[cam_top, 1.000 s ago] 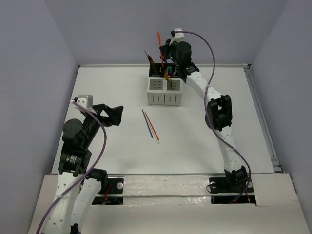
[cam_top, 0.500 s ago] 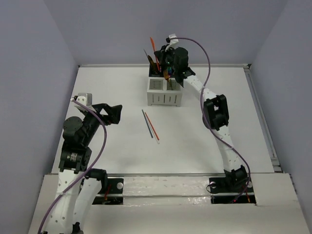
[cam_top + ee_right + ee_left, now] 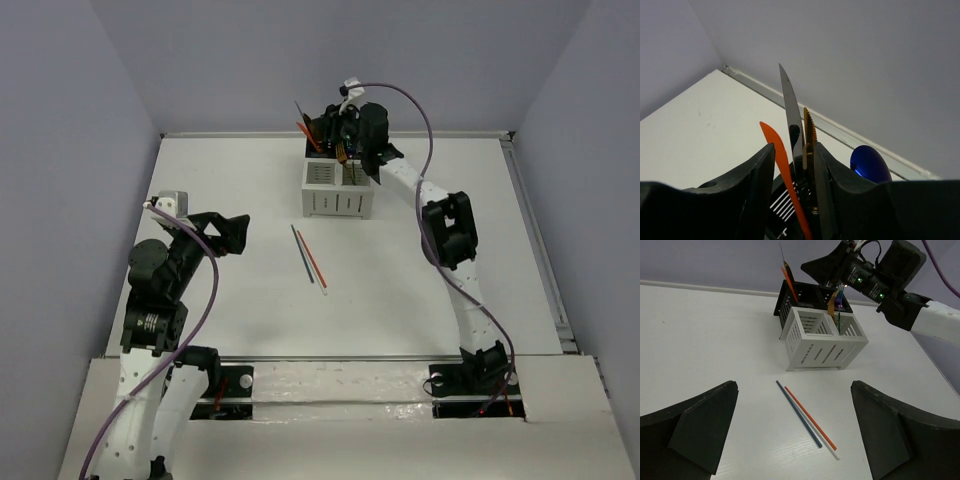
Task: Sort the eating utensils into containers
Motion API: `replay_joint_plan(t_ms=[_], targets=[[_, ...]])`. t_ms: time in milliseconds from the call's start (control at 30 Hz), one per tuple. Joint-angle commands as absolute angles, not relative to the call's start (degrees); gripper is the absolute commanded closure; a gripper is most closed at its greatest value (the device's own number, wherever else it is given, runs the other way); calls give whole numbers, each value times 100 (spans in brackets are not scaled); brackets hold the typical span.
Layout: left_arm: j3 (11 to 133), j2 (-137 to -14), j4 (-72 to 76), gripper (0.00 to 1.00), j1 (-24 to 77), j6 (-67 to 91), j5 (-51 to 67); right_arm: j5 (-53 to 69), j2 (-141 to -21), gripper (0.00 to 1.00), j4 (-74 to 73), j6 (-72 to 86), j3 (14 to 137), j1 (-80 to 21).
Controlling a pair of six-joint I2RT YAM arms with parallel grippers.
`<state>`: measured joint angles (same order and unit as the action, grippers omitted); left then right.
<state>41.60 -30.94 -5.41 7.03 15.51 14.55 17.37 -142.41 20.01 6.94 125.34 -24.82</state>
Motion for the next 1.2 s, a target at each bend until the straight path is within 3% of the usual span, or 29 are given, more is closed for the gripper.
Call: replay_joint_plan(t_ms=[0,300,400,500,533,733,967,1167], targets=[[4131,-3032,-246,1,615,1529,1485,1899,-13246,57,2190,659,12384,-2514],[4105,-2997,-246,1,562,1547,1468,1828,-11787,58,989,624,11558,-2514],[4104,-2997,-246,1,562,1556,1494,1872,-11295,68,389,677,11093,-2636],[4096,-2971,-246,1,562,1564,1520,1654,-10760,78,70,790,10155,-3013],[4087,-2971,-237,1,562,1556,1512,1557,-10340,79,297,808,9316,-3136],[4069,-2988,-229,1,562,1600,1599,1319,-9555,85,607,1441,7289,-3840],[4069,-2874,-229,1,562,1608,1644,484,-10071,84,-219,1336,7216,-4561],[4069,-2821,-229,1,562,1608,1679,246,-10880,74,-387,1529,7628,-4808]])
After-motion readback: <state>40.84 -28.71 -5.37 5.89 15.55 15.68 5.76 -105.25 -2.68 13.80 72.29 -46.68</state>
